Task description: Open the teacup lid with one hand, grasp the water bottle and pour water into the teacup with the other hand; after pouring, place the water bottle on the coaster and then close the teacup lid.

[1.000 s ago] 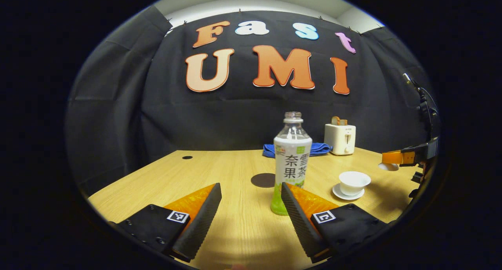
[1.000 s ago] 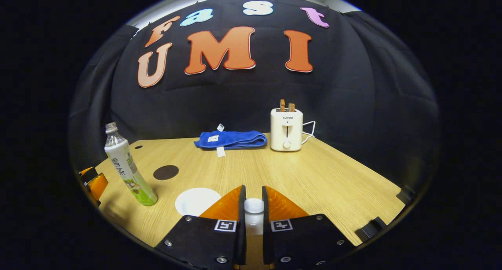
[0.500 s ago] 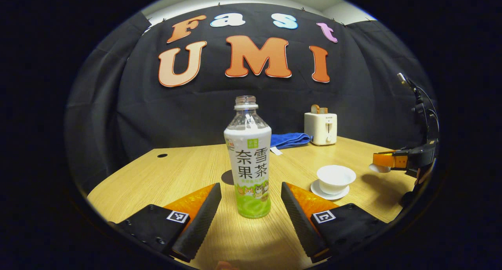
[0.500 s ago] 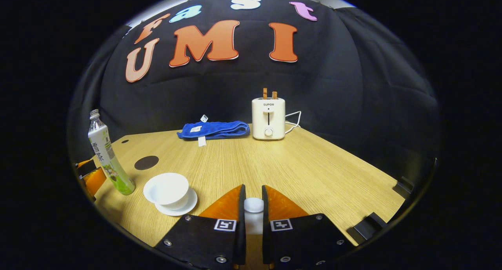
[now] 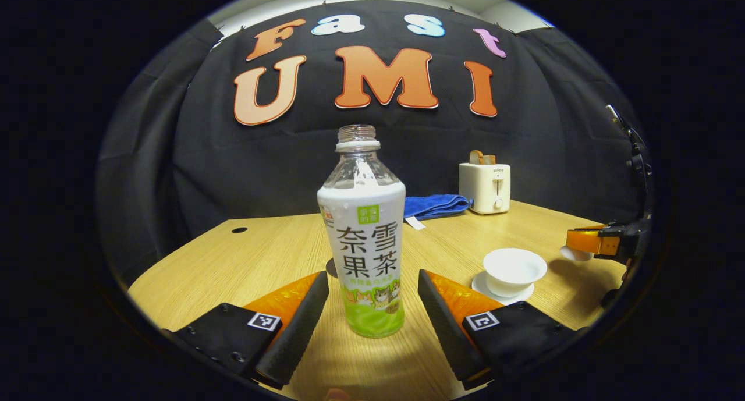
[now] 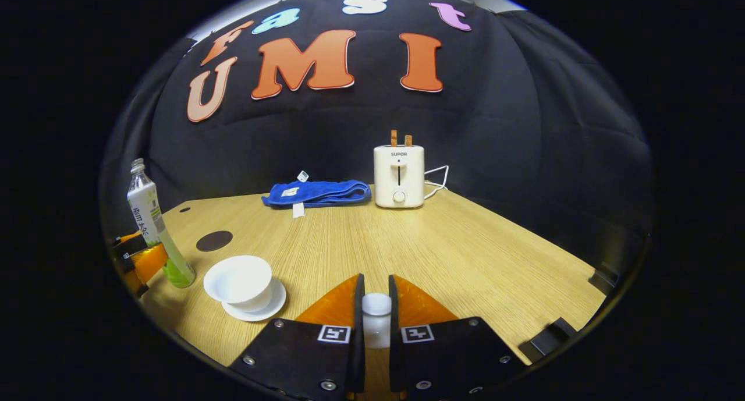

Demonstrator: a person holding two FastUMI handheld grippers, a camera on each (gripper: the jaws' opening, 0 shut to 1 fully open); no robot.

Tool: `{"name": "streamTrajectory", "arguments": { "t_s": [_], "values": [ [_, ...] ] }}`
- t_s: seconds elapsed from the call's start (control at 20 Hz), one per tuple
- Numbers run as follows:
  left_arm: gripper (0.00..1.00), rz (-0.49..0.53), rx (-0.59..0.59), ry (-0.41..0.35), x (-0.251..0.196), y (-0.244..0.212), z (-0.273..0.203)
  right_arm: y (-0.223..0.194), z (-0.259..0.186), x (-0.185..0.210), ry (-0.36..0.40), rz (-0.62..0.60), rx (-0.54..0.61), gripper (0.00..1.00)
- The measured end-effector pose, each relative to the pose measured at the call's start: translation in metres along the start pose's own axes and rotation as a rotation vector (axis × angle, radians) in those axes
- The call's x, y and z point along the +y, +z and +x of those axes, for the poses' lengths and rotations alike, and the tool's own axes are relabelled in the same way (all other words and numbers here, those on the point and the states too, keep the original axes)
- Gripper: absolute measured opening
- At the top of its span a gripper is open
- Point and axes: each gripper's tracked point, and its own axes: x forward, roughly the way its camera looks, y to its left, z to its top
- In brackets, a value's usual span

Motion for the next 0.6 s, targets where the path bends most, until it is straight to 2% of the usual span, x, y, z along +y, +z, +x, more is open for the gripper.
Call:
{"name": "streamTrajectory", "arguments": {
  "t_s": [0.5, 0.55, 0.6],
  "values": [
    [0.97, -0.011, -0.011, 0.023, 0.006, 0.003, 0.016, 0.002, -0.003, 0.004, 0.018, 0.003, -0.026, 0.17],
    [0.92, -0.006, -0.014, 0.031, 0.008, 0.003, 0.018, 0.003, -0.003, 0.003, 0.019, 0.002, -0.029, 0.17],
    [0.72, 0.002, -0.016, 0.031, 0.006, 0.004, 0.016, 0.003, -0.003, 0.003, 0.02, 0.004, -0.03, 0.17]
  ]
}}
